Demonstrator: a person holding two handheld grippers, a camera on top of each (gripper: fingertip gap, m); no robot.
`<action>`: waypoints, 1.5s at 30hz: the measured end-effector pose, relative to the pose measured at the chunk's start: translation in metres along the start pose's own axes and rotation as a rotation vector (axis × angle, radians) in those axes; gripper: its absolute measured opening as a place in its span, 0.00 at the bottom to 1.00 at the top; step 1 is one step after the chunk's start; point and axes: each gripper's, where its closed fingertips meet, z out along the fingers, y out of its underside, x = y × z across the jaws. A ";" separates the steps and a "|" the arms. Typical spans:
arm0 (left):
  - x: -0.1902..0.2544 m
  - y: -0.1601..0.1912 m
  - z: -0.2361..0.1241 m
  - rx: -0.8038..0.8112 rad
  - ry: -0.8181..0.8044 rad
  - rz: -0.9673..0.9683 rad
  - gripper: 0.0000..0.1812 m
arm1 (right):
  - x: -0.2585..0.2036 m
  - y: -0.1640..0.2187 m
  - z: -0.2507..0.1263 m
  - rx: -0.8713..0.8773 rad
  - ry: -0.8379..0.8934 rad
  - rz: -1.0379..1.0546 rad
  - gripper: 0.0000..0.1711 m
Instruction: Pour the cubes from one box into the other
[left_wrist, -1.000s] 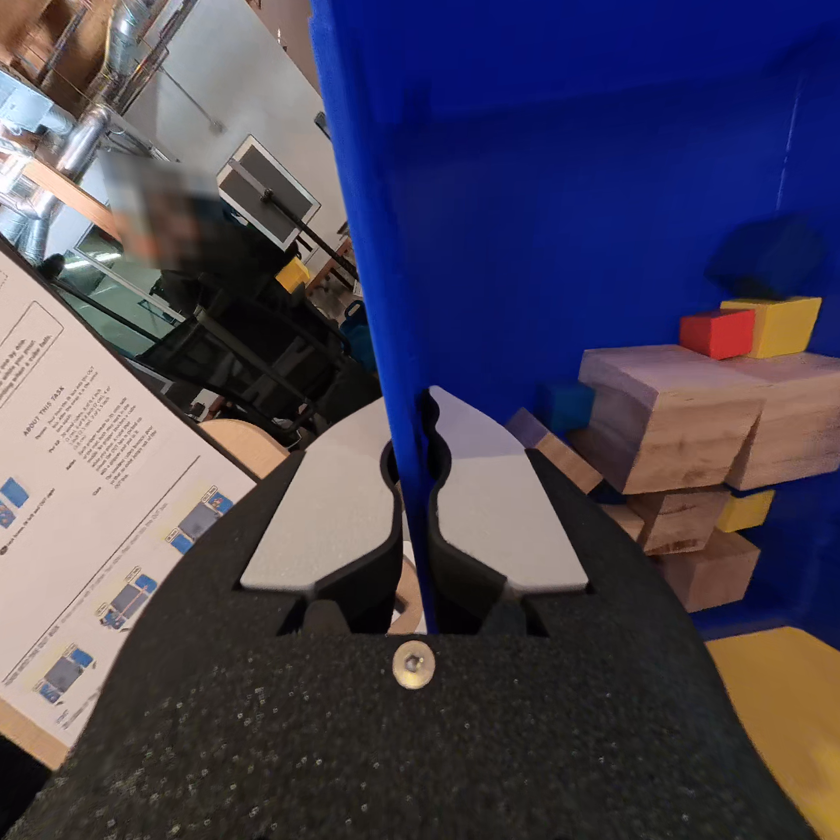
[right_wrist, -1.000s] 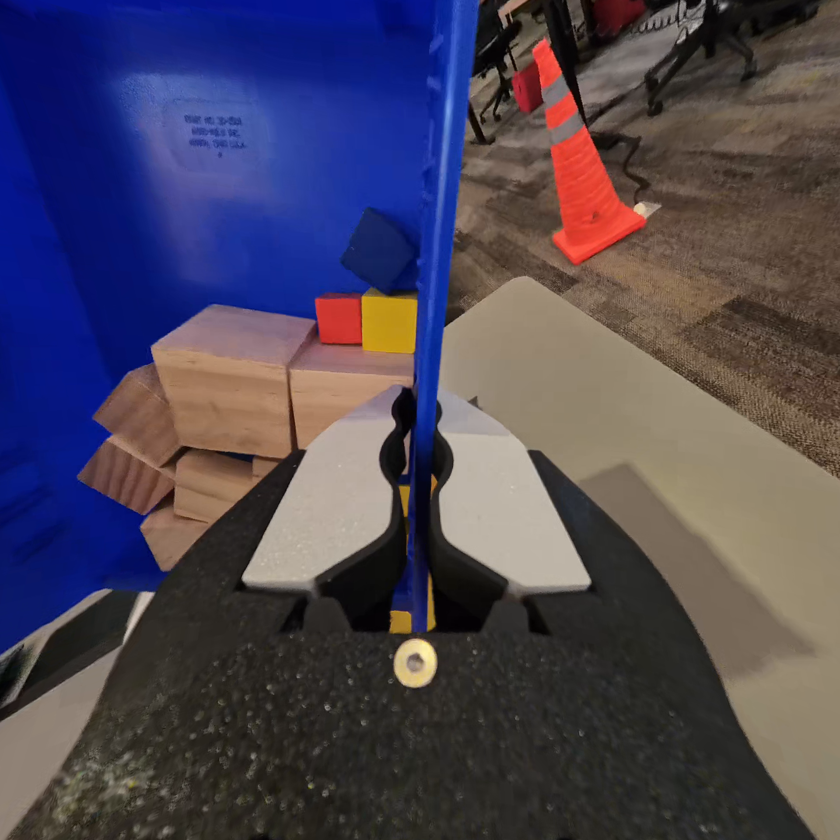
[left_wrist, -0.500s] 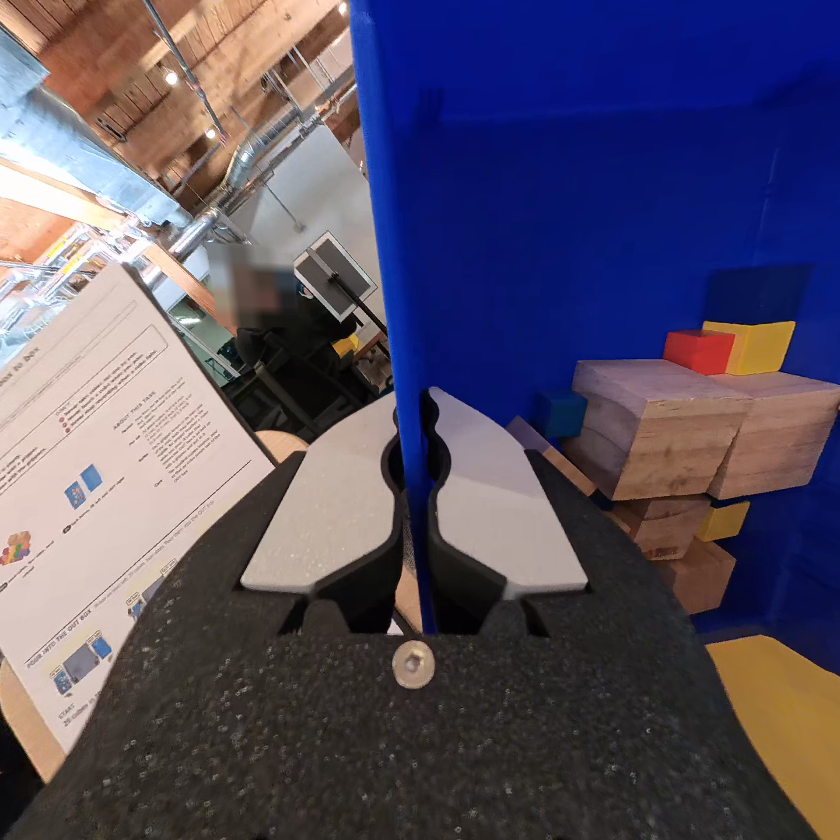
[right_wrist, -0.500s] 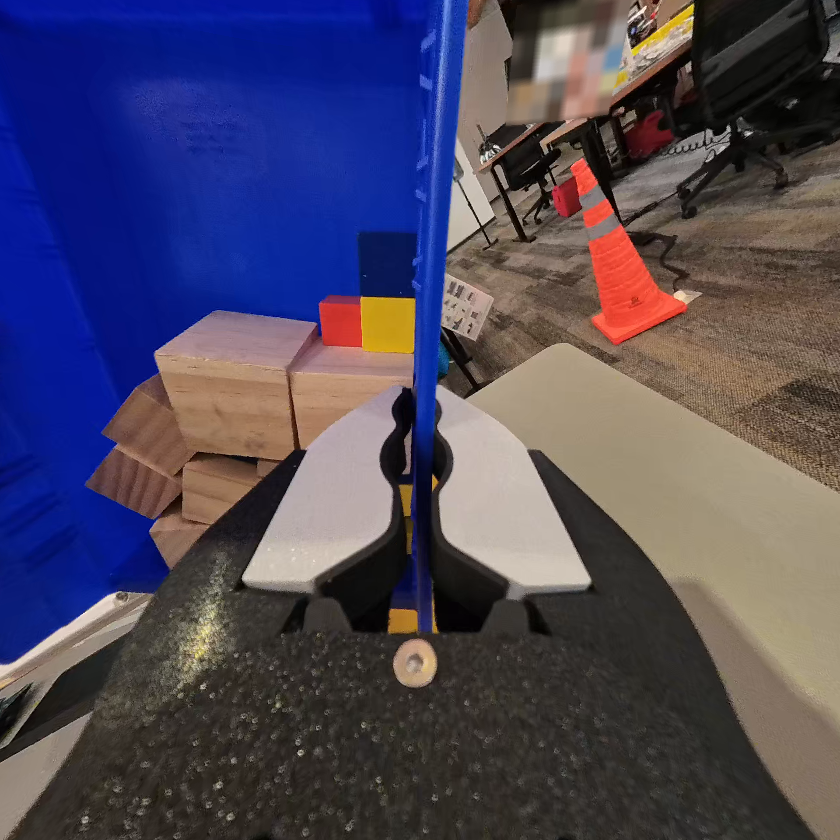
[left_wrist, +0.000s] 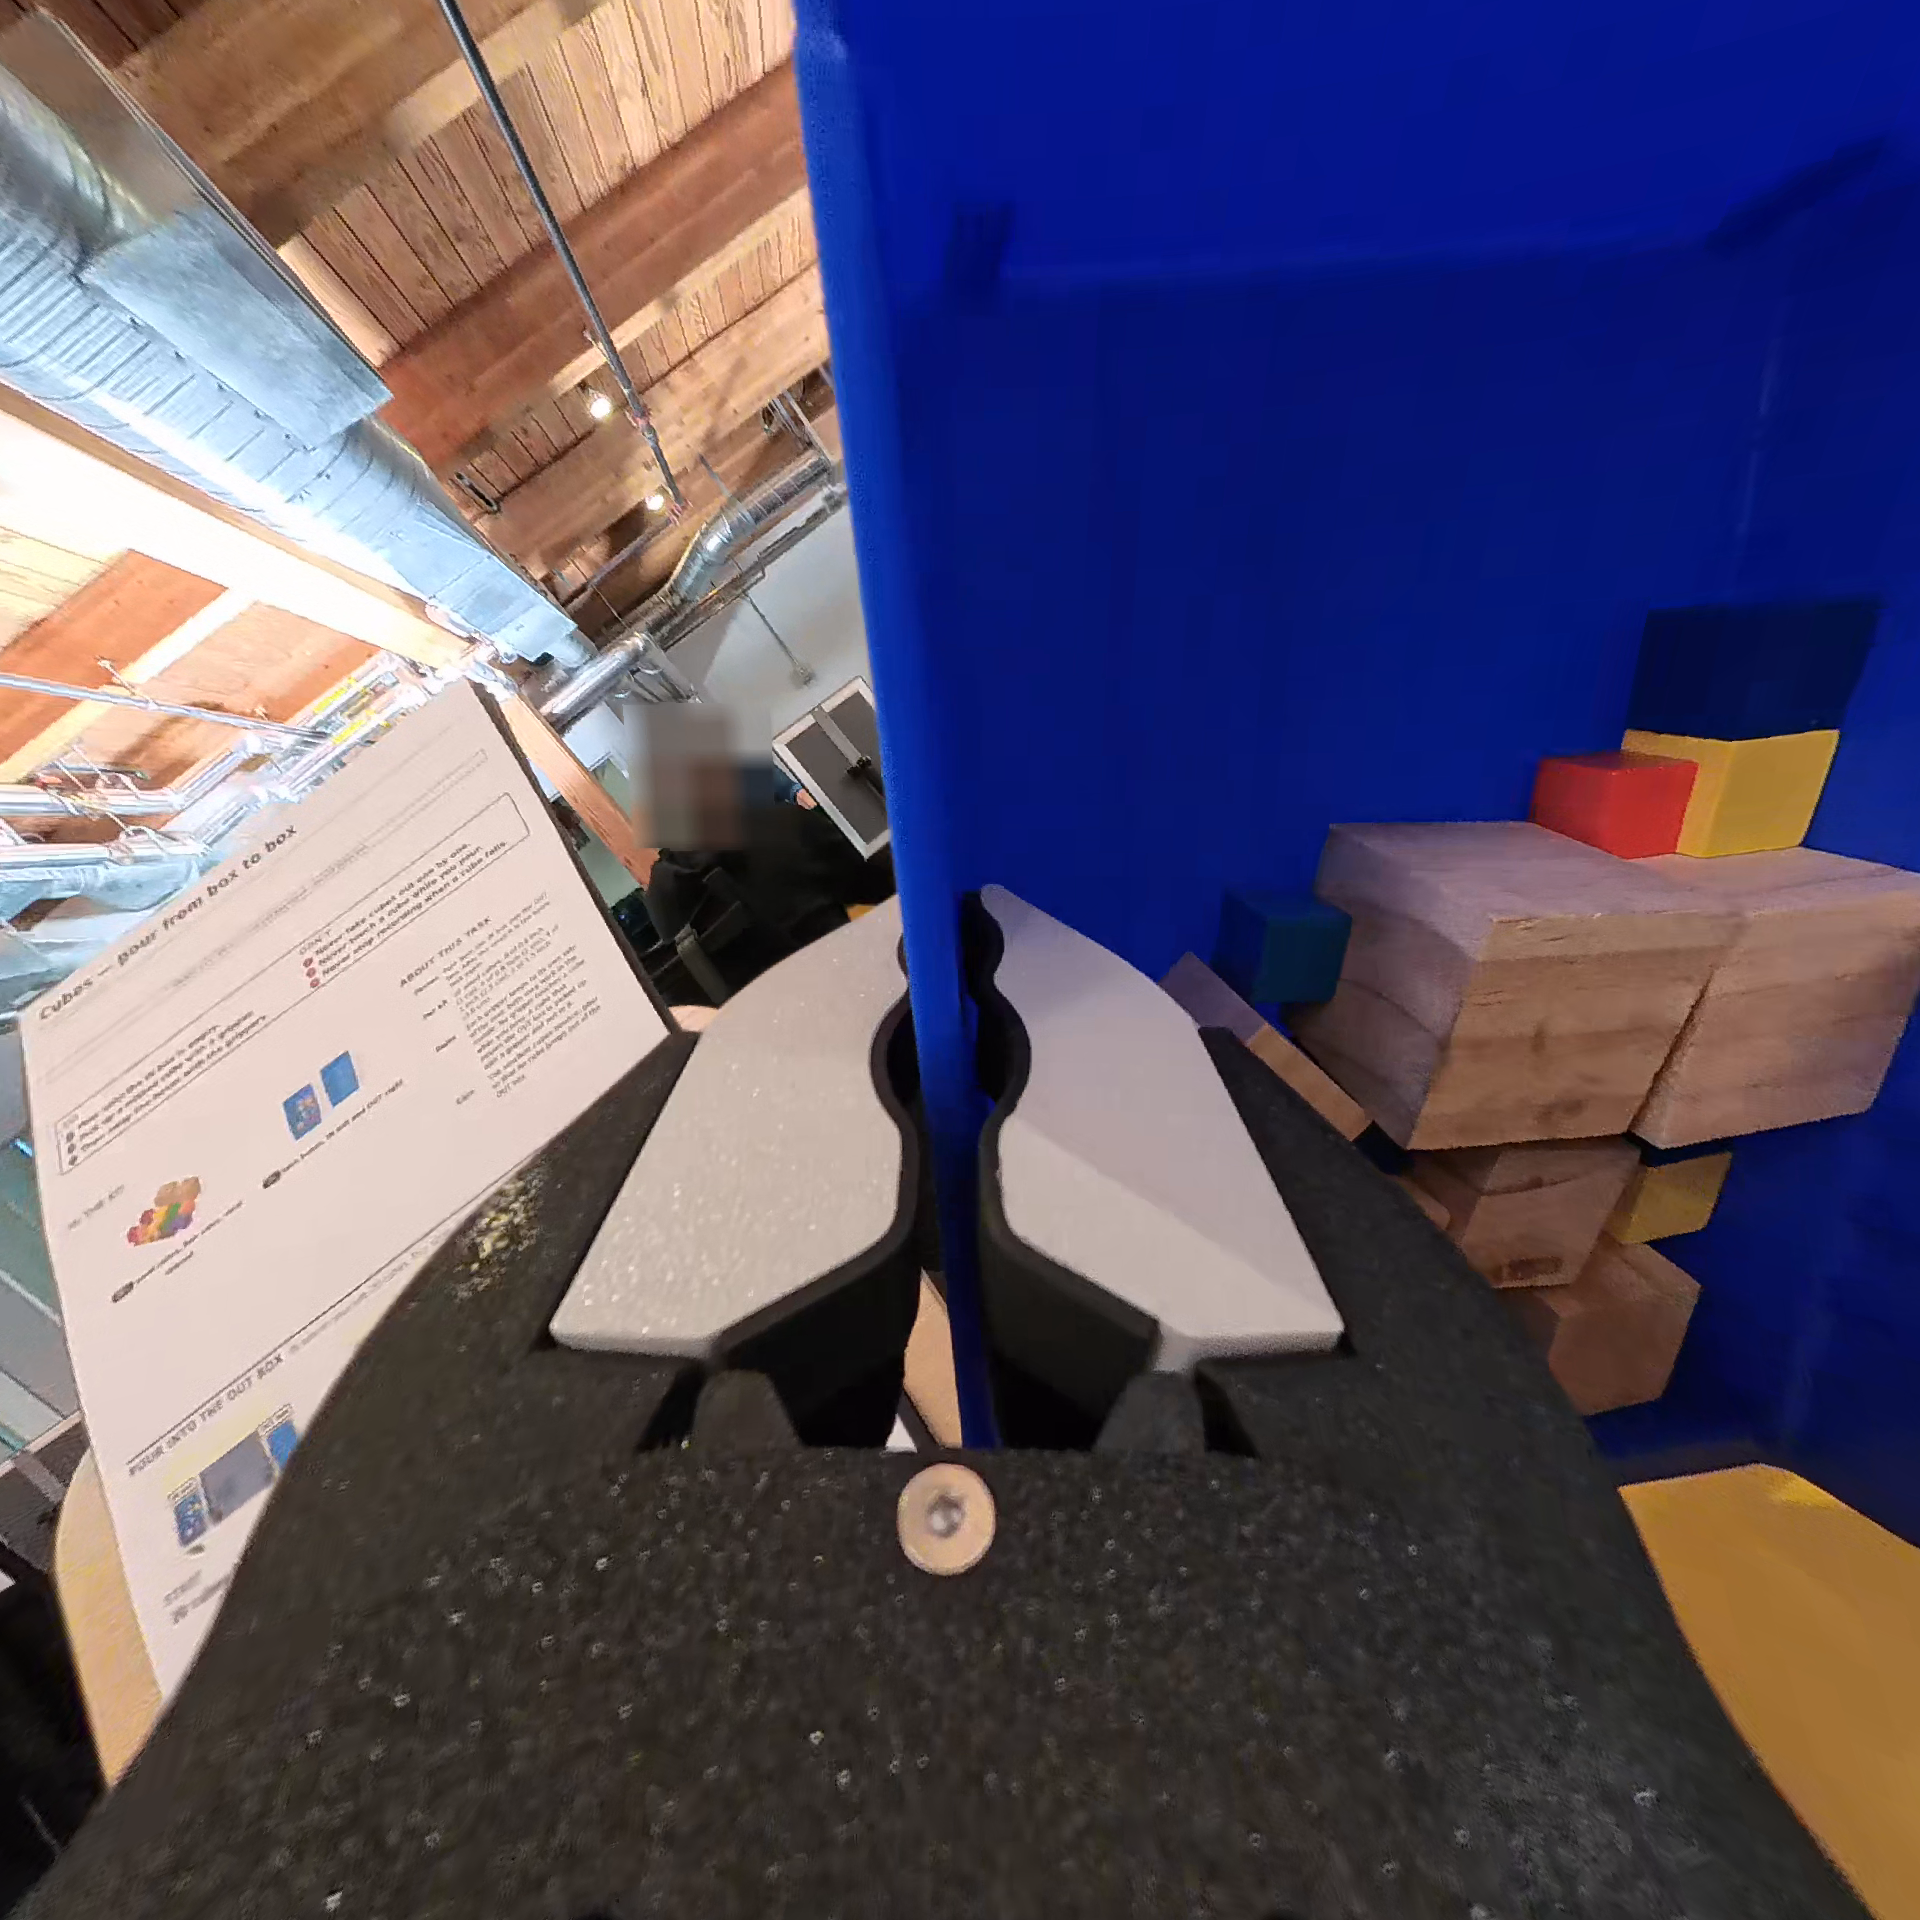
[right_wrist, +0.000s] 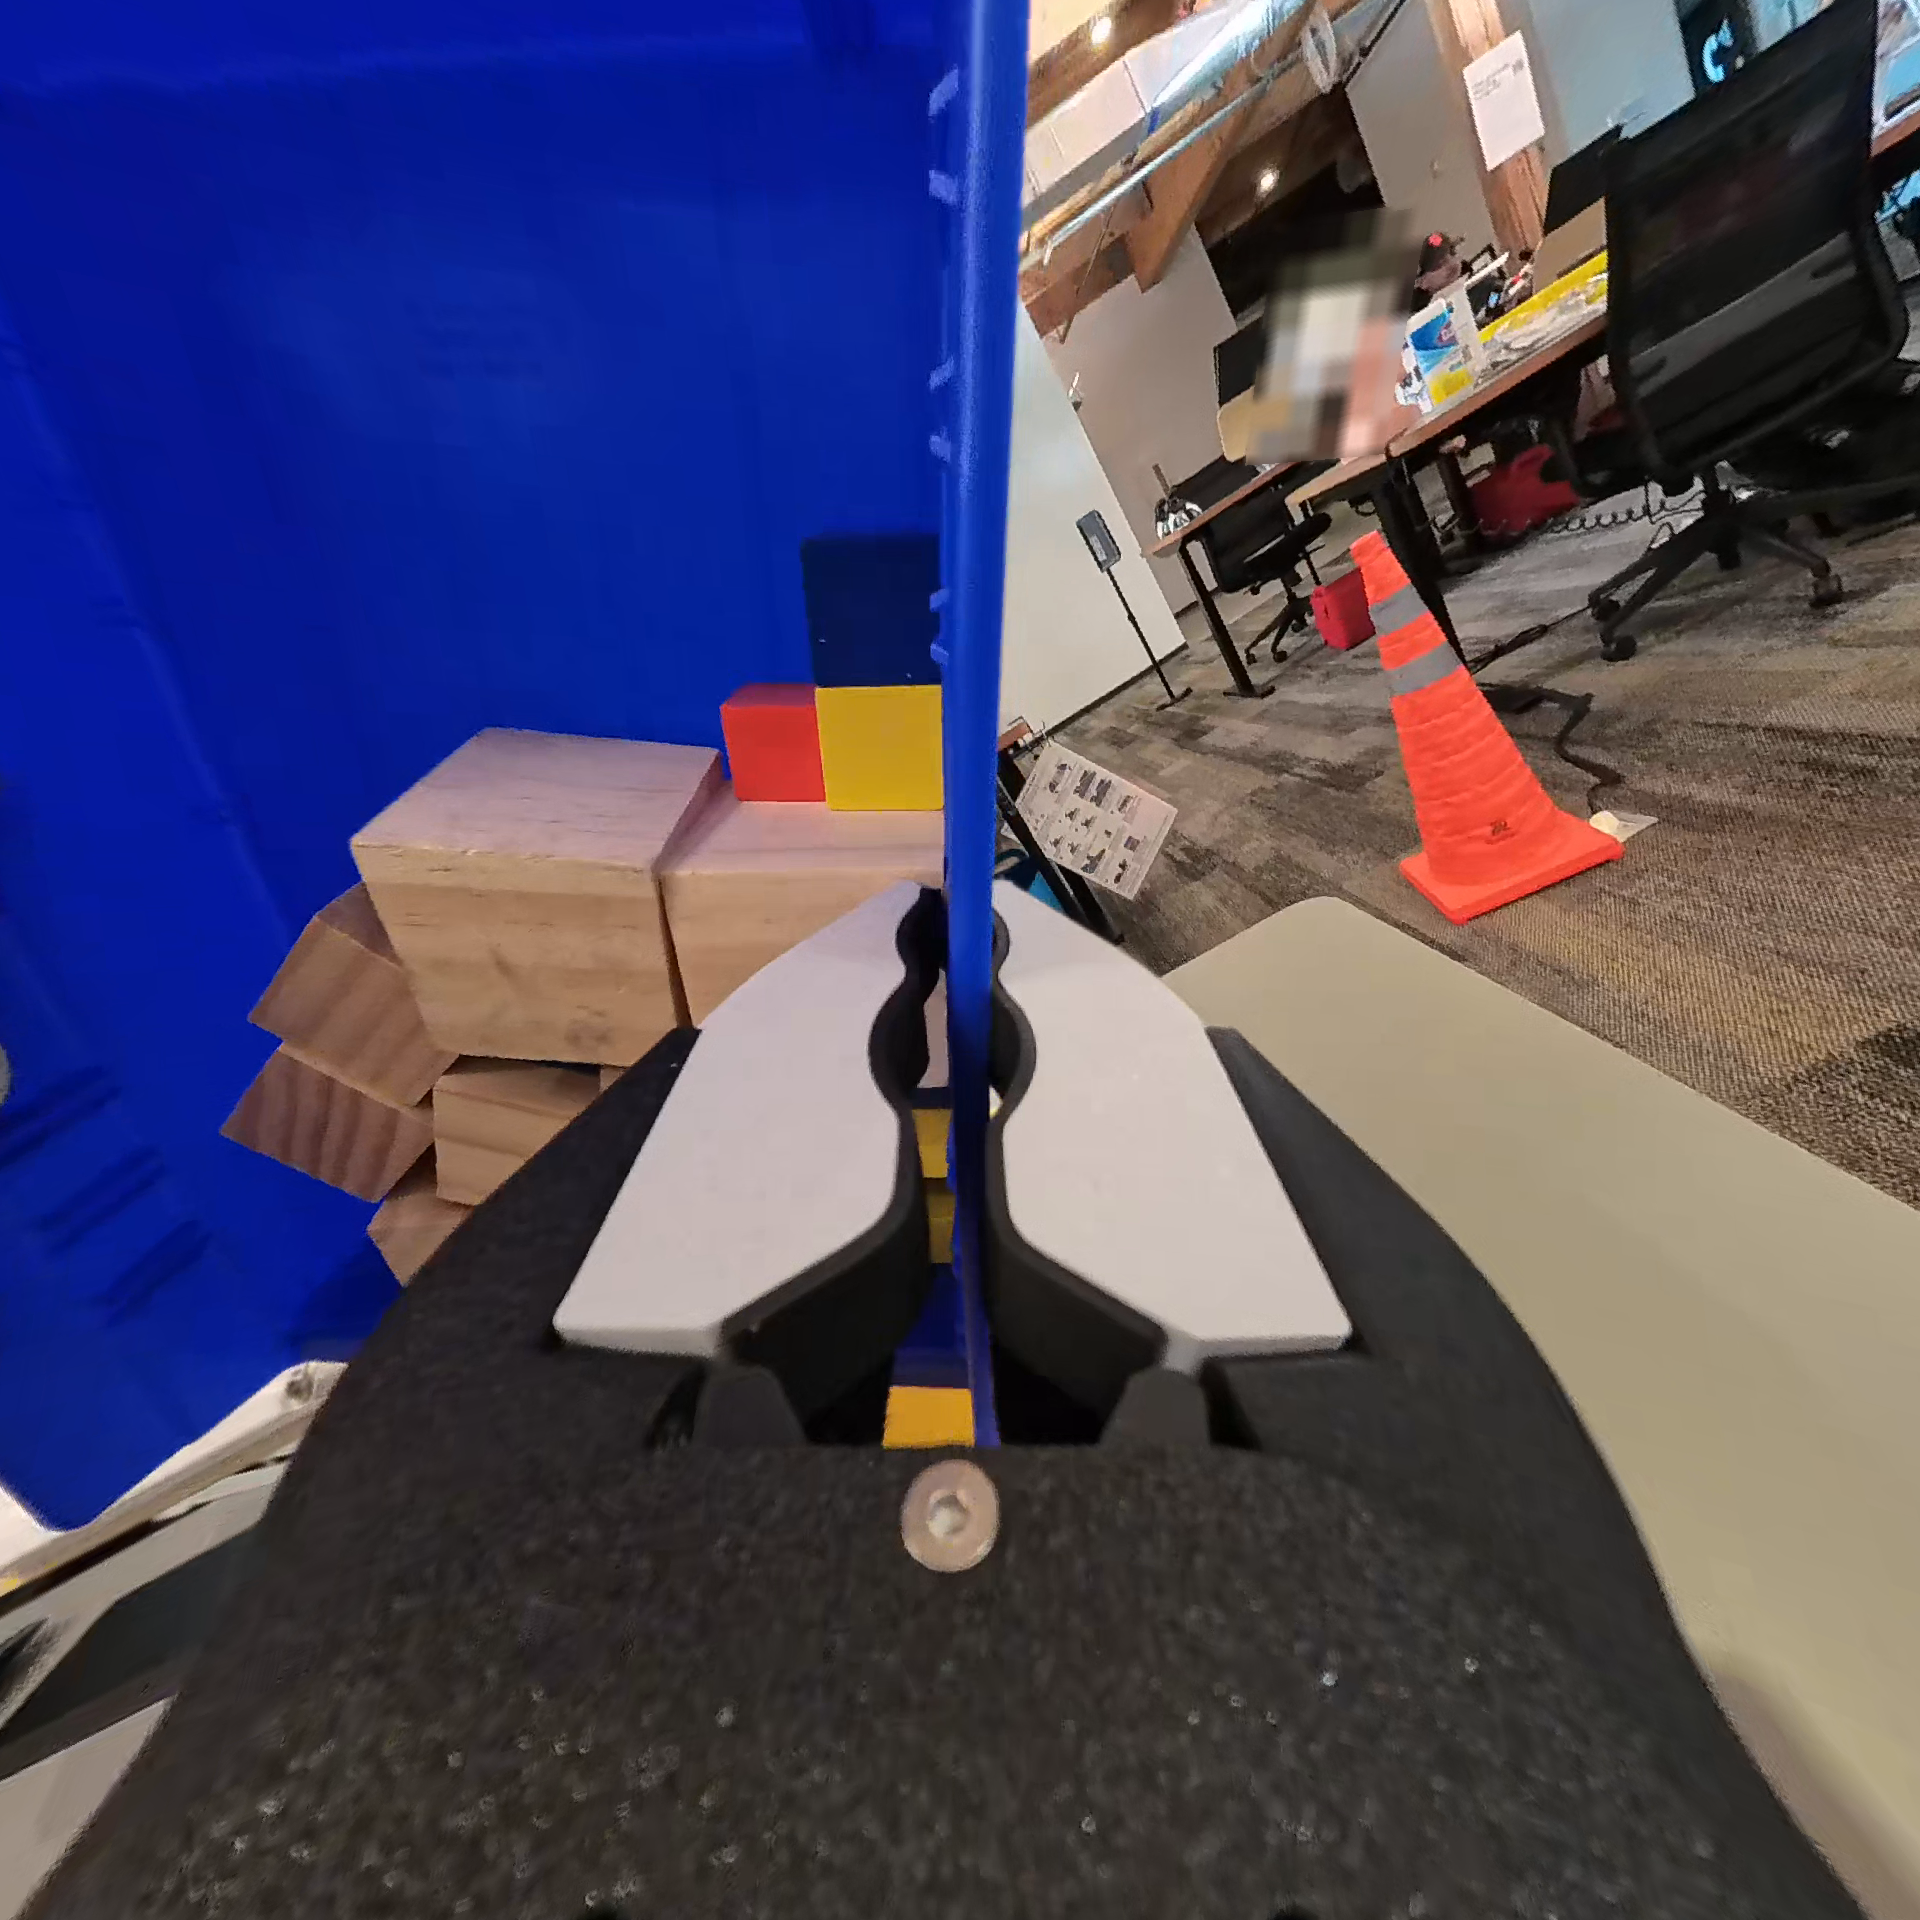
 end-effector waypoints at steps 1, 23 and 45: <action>0.001 0.000 -0.001 0.001 0.001 -0.001 0.03 | 0.001 0.001 0.000 -0.008 -0.001 0.011 0.03; 0.000 0.000 -0.013 0.041 -0.045 -0.014 0.03 | -0.001 0.001 -0.005 -0.062 -0.052 0.088 0.03; -0.007 0.007 -0.003 -0.030 -0.063 -0.058 0.03 | -0.006 -0.008 0.004 -0.153 -0.028 -0.039 0.03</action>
